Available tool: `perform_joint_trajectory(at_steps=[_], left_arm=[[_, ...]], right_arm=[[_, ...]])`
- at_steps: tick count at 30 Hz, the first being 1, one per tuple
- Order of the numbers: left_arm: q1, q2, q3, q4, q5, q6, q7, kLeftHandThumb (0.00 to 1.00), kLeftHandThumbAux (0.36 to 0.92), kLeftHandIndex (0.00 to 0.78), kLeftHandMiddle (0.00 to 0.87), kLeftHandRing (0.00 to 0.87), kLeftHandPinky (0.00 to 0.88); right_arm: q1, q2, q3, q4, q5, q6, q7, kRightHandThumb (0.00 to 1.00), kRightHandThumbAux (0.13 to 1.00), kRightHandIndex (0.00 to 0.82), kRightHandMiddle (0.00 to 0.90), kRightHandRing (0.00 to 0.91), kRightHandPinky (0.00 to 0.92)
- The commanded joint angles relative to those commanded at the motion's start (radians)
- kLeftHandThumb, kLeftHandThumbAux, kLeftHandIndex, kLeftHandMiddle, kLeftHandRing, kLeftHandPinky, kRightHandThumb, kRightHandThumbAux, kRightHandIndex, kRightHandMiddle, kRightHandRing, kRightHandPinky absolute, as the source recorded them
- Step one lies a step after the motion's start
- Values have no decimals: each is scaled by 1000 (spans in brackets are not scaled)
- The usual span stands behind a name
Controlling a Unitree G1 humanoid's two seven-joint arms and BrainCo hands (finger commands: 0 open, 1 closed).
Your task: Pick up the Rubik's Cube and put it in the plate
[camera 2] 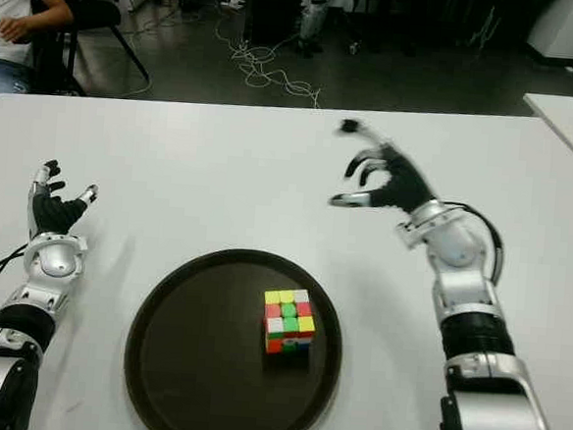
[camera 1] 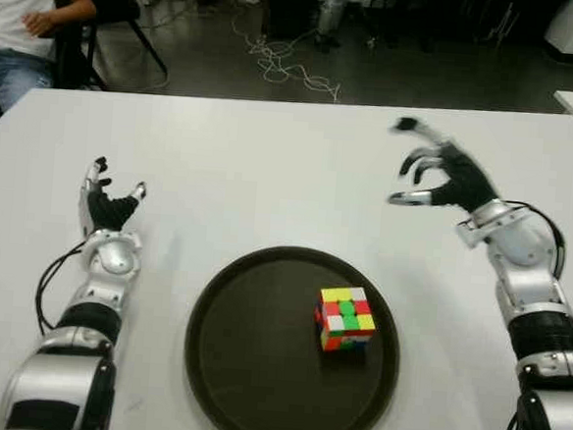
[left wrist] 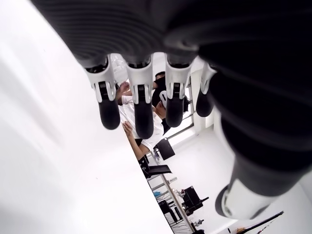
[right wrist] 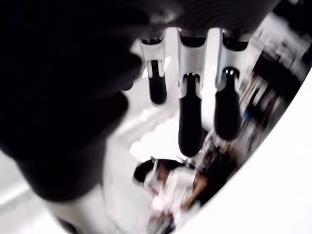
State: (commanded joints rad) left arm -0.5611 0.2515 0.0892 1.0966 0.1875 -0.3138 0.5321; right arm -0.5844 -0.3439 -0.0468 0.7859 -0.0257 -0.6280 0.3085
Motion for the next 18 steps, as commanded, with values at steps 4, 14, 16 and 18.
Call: perform_joint_trajectory(at_steps=[4,14,16,18], left_arm=[[0,4,-1,7,2,-6,-1,405,748,101,161,175,206],[0,11,3,19,-1,-28,-13,431,748,104,159,174,211],[0,13,3,23,-1,-33,-16,433,748,103,155,170,208],[0,15,4,26,-1,-36,-19,434,745,102,151,166,200]], right_arm=[[-7,10,-33,65,-13,-27,-106,14,947,71,98,77,96],[-61,31,-96,273,-1,-38,-309,23,942,82,96,84,96],[-68,35,-115,303,15,-29,-329,21,937,78,89,78,85],[-74,37,-129,328,27,-20,-337,15,935,76,83,75,78]])
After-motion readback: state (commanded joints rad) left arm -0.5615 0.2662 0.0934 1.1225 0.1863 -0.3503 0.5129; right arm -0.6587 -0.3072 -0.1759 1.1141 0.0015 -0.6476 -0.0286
